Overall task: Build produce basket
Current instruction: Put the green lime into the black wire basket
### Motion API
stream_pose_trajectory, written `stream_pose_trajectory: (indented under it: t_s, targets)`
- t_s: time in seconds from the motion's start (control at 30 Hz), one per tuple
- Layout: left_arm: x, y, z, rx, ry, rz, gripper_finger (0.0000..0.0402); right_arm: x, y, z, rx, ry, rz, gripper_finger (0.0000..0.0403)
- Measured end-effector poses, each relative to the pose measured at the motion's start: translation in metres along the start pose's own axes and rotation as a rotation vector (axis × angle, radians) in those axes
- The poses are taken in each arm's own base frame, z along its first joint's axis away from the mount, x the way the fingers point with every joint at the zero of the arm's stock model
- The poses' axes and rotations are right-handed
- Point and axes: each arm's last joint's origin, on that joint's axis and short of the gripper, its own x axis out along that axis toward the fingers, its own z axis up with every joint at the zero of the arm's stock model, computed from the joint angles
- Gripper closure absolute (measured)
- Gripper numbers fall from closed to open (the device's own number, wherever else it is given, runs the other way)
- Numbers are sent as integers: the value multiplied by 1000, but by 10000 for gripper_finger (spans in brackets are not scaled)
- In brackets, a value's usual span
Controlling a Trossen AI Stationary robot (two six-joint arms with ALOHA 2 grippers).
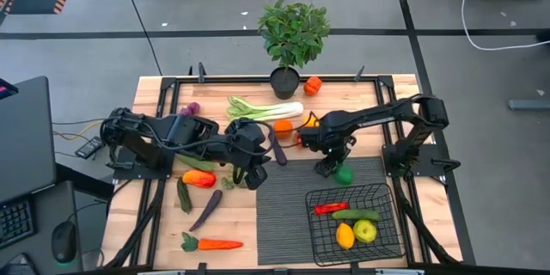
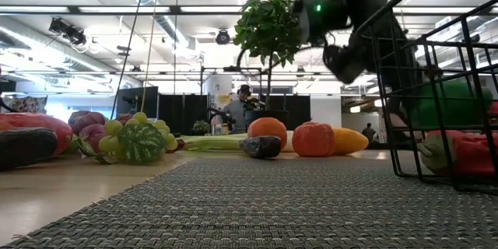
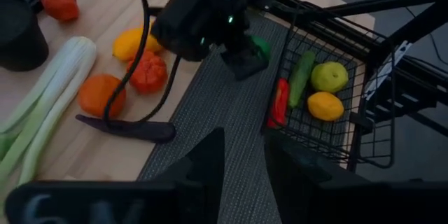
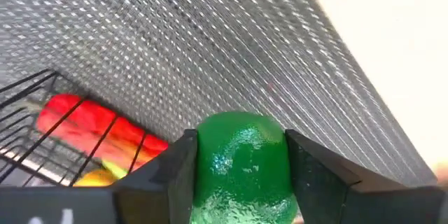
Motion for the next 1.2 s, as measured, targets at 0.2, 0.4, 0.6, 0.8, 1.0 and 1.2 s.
stream_pose_trajectory:
  t_s: [0.2, 0.4, 0.6, 0.8, 1.0, 1.2]
  targets:
    - [1, 3, 2, 20, -3, 8, 294, -61, 5, -33, 40, -82, 85, 205]
    - [2, 2, 6, -1, -23, -21, 294, -106, 21, -81, 142, -176, 237, 205]
    - [11, -1, 1, -112, 81, -65, 294, -106, 40, -121, 209, -141, 278, 205]
    - [43, -12, -15, -21, 293, -137, 294, -89, 60, -145, 229, -105, 225, 204]
    - [73, -27, -29, 98, 388, -210, 294, -75, 71, -165, 287, -142, 167, 195]
    - [112, -46, -49, 103, 506, -292, 294, -66, 76, -187, 275, -172, 131, 127]
